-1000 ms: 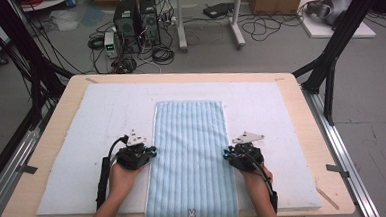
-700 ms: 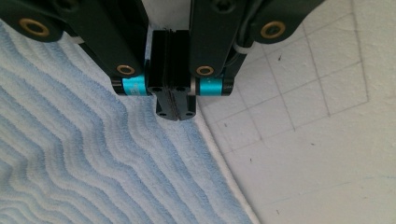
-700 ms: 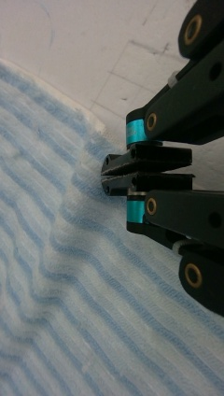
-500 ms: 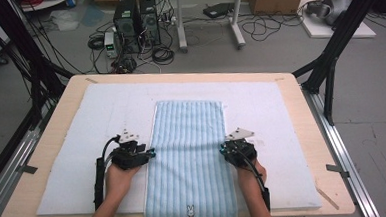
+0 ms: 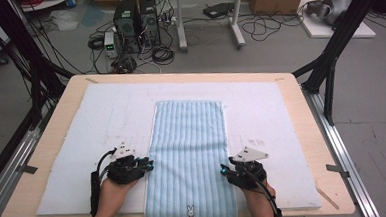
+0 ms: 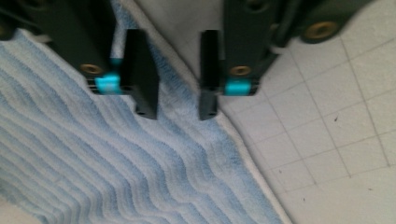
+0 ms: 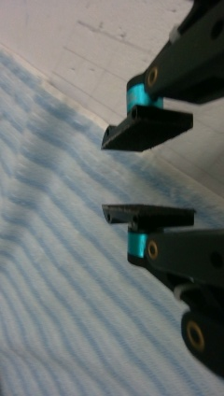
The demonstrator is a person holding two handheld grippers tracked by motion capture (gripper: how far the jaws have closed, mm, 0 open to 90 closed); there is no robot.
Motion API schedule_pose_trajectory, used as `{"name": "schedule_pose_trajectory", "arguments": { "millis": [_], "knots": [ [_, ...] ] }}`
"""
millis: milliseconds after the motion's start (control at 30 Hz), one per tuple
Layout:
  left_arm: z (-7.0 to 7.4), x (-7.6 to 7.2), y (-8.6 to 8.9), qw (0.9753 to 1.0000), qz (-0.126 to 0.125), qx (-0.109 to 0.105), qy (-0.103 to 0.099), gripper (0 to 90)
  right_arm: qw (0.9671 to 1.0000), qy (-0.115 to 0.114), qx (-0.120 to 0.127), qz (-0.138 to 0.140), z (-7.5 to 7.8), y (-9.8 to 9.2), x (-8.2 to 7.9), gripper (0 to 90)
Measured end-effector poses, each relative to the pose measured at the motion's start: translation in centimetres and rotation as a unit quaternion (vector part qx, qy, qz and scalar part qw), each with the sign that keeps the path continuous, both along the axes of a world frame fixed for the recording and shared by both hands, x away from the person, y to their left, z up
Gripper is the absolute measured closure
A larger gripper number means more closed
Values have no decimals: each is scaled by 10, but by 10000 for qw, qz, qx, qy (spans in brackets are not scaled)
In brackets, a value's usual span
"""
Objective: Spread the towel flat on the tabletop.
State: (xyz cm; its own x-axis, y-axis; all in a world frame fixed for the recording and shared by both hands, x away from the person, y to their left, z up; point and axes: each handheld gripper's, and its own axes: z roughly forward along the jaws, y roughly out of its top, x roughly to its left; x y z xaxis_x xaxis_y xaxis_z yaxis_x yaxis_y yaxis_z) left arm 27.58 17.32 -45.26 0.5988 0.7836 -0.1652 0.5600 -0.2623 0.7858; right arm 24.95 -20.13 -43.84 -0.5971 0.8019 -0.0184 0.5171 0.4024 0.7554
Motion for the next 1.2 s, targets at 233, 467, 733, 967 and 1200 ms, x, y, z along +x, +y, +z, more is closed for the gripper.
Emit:
{"name": "schedule_pose_trajectory", "arguments": {
  "millis": [233,467,733,967,1200],
  "knots": [
    [1,-8,2,10000,64,-10,53,878,9996,141,8,237,-8,-4,-2,885],
    [3,-10,5,9998,150,-93,-10,553,9997,86,-35,217,-5,-4,-12,815],
    [14,4,15,9973,281,-530,-430,408,9992,40,21,399,-6,4,-5,726],
    [26,3,20,9942,345,-768,-662,325,9991,65,-82,410,-9,-2,-23,862],
    [32,3,18,9900,315,-1036,-908,170,9987,-285,402,109,4,-18,-24,447]
  ]
}}
